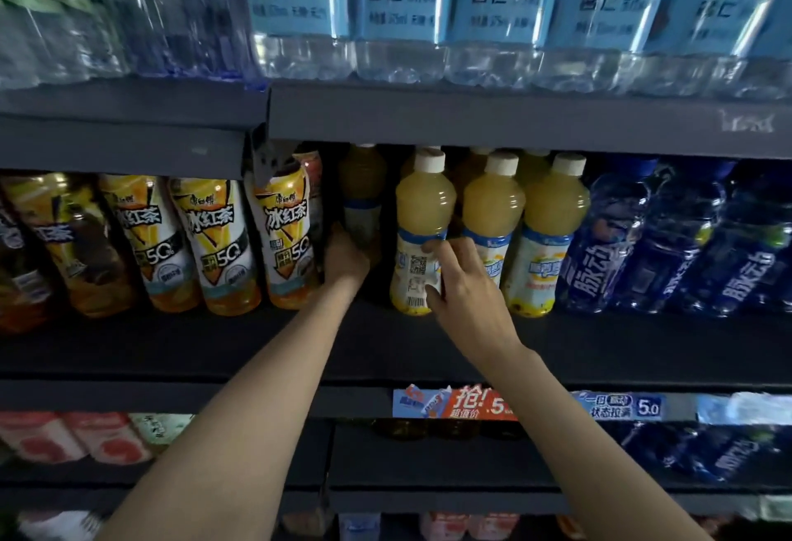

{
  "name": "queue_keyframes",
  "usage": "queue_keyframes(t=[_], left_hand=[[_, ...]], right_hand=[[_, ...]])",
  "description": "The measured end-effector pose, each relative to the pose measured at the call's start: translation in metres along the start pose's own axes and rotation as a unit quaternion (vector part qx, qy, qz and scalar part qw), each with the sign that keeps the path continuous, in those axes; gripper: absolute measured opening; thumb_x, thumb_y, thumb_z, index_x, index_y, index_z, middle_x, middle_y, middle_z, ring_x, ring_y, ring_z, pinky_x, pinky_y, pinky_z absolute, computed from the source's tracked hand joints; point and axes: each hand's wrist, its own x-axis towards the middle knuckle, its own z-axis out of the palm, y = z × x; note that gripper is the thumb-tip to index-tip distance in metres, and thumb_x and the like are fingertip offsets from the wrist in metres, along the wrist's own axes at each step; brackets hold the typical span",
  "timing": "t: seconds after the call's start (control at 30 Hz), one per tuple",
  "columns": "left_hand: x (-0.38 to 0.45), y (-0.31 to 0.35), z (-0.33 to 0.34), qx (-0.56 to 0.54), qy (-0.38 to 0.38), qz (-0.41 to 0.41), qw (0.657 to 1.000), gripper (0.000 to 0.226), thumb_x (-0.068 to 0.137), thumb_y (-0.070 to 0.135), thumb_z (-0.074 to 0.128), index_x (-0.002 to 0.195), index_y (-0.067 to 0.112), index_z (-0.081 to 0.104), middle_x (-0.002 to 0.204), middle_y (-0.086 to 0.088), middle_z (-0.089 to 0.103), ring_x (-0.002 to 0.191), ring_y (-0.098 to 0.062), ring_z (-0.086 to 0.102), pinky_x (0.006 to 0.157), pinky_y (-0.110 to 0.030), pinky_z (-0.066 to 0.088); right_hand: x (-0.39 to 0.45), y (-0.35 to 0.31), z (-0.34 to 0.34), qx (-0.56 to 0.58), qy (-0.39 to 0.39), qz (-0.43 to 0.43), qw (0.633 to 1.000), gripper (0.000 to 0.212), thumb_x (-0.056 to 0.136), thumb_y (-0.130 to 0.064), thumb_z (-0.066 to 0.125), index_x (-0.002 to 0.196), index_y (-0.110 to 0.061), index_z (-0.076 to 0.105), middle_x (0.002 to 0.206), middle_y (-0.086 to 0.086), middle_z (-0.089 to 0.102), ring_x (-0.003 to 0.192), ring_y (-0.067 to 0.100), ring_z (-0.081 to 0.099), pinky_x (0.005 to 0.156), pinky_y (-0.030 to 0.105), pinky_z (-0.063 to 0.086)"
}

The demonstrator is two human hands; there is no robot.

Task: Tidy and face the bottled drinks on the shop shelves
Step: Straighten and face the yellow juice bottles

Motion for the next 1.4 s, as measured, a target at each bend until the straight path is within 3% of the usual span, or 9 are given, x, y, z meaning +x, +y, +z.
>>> queue_keyframes(t=[0.27, 0.53, 0.67, 0.8, 0.87, 0.97, 1.07, 1.17, 1.4], left_hand=[[-0.046, -0.005, -0.021, -0.04, -0.016, 0.029, 0.999, 0.052, 0.085, 0.027, 0.067, 0.127, 0.004, 0.046, 0.126, -0.014, 0.057, 0.117, -0.028, 0.052, 0.078, -0.023, 0.036], [-0.109, -0.036, -0.089, -0.117, -0.08, 0.077, 0.987, 0.054, 0.076, 0.034, 0.075, 0.122, 0.017, 0.052, 0.106, 0.007, 0.061, 0.099, -0.008, 0.057, 0.086, -0.024, 0.046], [-0.13, -0.044, -0.125, -0.127, -0.105, 0.09, 0.982, 0.042, 0.079, 0.033, 0.072, 0.112, 0.023, 0.048, 0.096, 0.017, 0.056, 0.091, 0.0, 0.055, 0.073, -0.006, 0.043], [-0.145, -0.05, -0.164, -0.052, -0.117, 0.151, 0.98, 0.039, 0.077, 0.036, 0.073, 0.105, 0.023, 0.05, 0.09, 0.017, 0.054, 0.083, 0.0, 0.052, 0.06, -0.009, 0.038], [-0.15, -0.057, -0.185, -0.021, -0.119, 0.162, 0.979, 0.046, 0.075, 0.039, 0.074, 0.112, 0.02, 0.055, 0.098, 0.012, 0.057, 0.092, -0.006, 0.054, 0.068, -0.016, 0.038], [-0.154, -0.074, -0.22, -0.12, -0.202, 0.075, 0.969, 0.058, 0.072, 0.044, 0.072, 0.122, 0.021, 0.055, 0.115, 0.01, 0.058, 0.108, -0.009, 0.055, 0.081, -0.017, 0.047], [-0.16, -0.092, -0.244, -0.293, -0.299, -0.102, 0.902, 0.049, 0.074, 0.048, 0.063, 0.112, 0.018, 0.061, 0.117, -0.007, 0.064, 0.107, -0.024, 0.061, 0.092, -0.037, 0.052], [-0.164, -0.099, -0.254, -0.348, -0.32, -0.155, 0.868, 0.044, 0.088, 0.044, 0.053, 0.105, 0.006, 0.063, 0.107, -0.021, 0.067, 0.099, -0.033, 0.065, 0.087, -0.038, 0.054], [-0.161, -0.101, -0.258, -0.33, -0.225, -0.045, 0.915, 0.034, 0.08, 0.015, 0.07, 0.11, 0.015, 0.052, 0.118, -0.008, 0.059, 0.096, -0.019, 0.063, 0.082, -0.03, 0.056]], right_hand=[[-0.001, -0.021, 0.009, 0.07, 0.127, 0.046, 0.988, 0.022, 0.084, -0.019, 0.052, 0.097, -0.002, 0.058, 0.096, 0.015, 0.052, 0.076, 0.031, 0.057, 0.055, 0.033, 0.048], [0.007, -0.053, -0.002, 0.157, 0.065, 0.137, 0.976, 0.024, 0.089, -0.013, 0.062, 0.107, 0.003, 0.063, 0.104, 0.017, 0.058, 0.098, 0.031, 0.058, 0.081, 0.032, 0.047], [0.006, -0.107, -0.028, 0.406, -0.025, 0.211, 0.889, 0.048, 0.088, -0.037, 0.062, 0.127, -0.011, 0.051, 0.117, 0.002, 0.059, 0.108, 0.014, 0.056, 0.087, 0.022, 0.047], [0.003, -0.157, -0.027, 0.332, -0.042, 0.231, 0.914, 0.077, 0.074, -0.039, 0.077, 0.134, -0.013, 0.037, 0.118, -0.001, 0.054, 0.106, 0.014, 0.053, 0.089, 0.031, 0.049], [-0.005, -0.169, -0.023, 0.384, -0.016, 0.303, 0.872, 0.079, 0.067, -0.04, 0.081, 0.13, -0.014, 0.041, 0.119, 0.002, 0.056, 0.107, 0.019, 0.057, 0.088, 0.04, 0.053], [-0.022, -0.18, -0.019, 0.52, 0.005, 0.395, 0.758, 0.067, 0.071, -0.029, 0.081, 0.125, -0.013, 0.046, 0.12, 0.01, 0.06, 0.102, 0.025, 0.063, 0.077, 0.039, 0.058], [-0.032, -0.187, -0.022, 0.59, 0.036, 0.424, 0.687, 0.061, 0.079, -0.023, 0.075, 0.13, -0.012, 0.043, 0.116, 0.013, 0.061, 0.094, 0.025, 0.066, 0.071, 0.034, 0.057], [-0.033, -0.195, -0.025, 0.601, 0.041, 0.424, 0.676, 0.061, 0.08, -0.026, 0.074, 0.132, -0.011, 0.044, 0.116, 0.014, 0.062, 0.094, 0.026, 0.067, 0.075, 0.035, 0.057], [-0.034, -0.207, -0.03, 0.617, -0.001, 0.391, 0.683, 0.05, 0.084, -0.023, 0.07, 0.126, -0.013, 0.044, 0.121, 0.016, 0.06, 0.1, 0.028, 0.066, 0.077, 0.035, 0.057]])
